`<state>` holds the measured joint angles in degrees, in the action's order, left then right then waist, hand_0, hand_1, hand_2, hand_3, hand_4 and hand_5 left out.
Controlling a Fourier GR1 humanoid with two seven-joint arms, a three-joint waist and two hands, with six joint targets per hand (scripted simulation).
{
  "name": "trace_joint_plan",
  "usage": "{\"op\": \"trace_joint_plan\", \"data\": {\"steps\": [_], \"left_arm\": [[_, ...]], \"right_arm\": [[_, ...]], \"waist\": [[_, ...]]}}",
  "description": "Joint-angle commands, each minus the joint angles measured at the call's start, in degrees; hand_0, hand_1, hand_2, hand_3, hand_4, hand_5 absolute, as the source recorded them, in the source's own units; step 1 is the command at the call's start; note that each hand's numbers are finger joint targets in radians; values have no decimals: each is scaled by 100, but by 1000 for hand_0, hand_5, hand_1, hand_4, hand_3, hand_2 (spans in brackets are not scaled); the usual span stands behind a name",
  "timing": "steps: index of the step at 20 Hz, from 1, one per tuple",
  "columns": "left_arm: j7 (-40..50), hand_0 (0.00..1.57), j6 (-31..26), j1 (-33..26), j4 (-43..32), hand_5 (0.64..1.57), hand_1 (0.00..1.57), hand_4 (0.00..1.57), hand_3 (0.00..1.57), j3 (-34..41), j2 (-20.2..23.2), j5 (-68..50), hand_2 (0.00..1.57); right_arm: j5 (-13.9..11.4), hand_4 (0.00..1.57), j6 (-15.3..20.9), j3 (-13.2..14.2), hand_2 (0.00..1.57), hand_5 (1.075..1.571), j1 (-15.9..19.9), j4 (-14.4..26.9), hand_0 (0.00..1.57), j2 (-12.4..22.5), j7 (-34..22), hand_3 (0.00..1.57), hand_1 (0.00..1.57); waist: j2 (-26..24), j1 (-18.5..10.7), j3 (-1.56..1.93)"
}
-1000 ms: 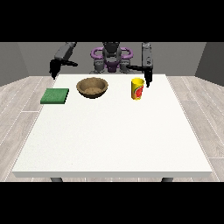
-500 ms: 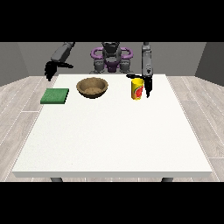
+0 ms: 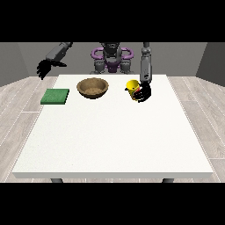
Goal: Pick the cup and pour the ball into the bowl, then pick the bowl and place it on the pad
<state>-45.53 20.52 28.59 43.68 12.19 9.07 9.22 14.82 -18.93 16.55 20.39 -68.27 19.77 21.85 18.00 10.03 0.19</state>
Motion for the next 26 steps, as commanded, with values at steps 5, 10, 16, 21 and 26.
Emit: {"op": "trace_joint_plan", "data": {"steps": [5, 10, 16, 21, 26], "left_arm": [[419, 1356, 850, 382, -379, 1511, 1356, 913, 1571, -341, -141, 616, 1571], [1911, 1374, 1048, 312, 27, 1531, 1374, 1015, 1571, -1250, -198, 1603, 1571], [3309, 1375, 1319, 597, 209, 1567, 1375, 1143, 1571, -2264, -516, 2944, 1571], [4330, 1346, 892, 841, 321, 1569, 1346, 1048, 1571, -2839, -667, 3823, 1571], [4882, 1346, 831, 1112, 574, 1569, 1346, 1048, 1571, -2752, -735, 4325, 1571]], "right_arm": [[112, 0, -290, 370, 0, 1555, 151, 685, 0, 509, 118, 0, 0], [-15, 0, -236, 447, 0, 1558, -215, 1592, 0, 586, -145, 0, 0], [-200, 0, -169, 668, 0, 1560, -485, 2297, 0, 780, 430, 0, 0], [-221, 0, -192, 711, 0, 1560, -604, 2727, 0, 838, 397, 0, 0], [-176, 0, -361, 709, 0, 1554, -415, 2776, 0, 851, 764, 0, 0]], "waist": [[-187, -146, -16], [-1557, -637, 0], [-1954, -1204, 2], [-2299, -1502, -8], [-1905, -1222, -16]]}}
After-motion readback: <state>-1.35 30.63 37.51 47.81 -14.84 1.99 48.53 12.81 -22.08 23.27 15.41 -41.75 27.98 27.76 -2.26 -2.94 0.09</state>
